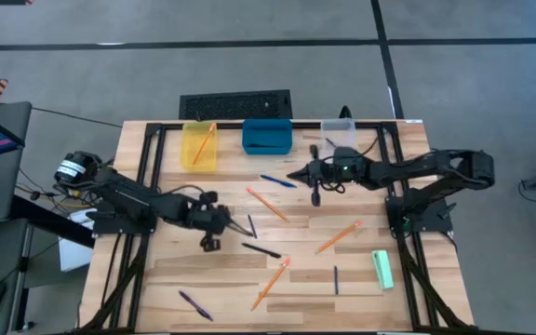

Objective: Sort crayons/erasers/pens/pencils in bins
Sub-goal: Put the blue crayon into the transparent white bin

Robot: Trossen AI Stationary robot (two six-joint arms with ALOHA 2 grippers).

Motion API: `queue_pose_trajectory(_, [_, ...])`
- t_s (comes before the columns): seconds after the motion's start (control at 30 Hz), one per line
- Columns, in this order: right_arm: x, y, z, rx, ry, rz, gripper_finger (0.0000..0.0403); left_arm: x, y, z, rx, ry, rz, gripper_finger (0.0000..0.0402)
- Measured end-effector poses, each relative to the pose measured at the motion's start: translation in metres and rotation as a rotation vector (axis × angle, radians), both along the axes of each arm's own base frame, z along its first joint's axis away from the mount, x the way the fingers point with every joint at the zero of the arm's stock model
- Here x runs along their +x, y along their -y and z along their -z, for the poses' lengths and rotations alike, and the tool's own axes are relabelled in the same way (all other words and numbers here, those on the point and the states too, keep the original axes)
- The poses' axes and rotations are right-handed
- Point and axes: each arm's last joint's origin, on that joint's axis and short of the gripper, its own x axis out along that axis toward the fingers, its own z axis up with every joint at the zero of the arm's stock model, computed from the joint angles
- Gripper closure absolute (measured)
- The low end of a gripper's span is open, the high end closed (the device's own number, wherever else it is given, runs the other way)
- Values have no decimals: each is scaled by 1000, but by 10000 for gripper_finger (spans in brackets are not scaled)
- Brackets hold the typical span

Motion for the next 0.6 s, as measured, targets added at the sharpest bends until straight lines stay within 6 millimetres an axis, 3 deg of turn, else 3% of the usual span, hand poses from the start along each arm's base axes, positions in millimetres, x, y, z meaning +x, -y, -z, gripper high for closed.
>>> queue_pose_trajectory(0.17, [21, 0, 28, 109, 66, -48, 395, 14, -24, 2, -9, 201, 11, 384])
queue_pose_trajectory(0.37, [33, 3, 53, 364, 137, -60, 395, 22, -54, -2, -25, 332, 34, 384])
queue_pose_trajectory(0.6, [36, 4, 56, 465, 202, -61, 362, 28, -91, -13, -54, 480, 26, 384])
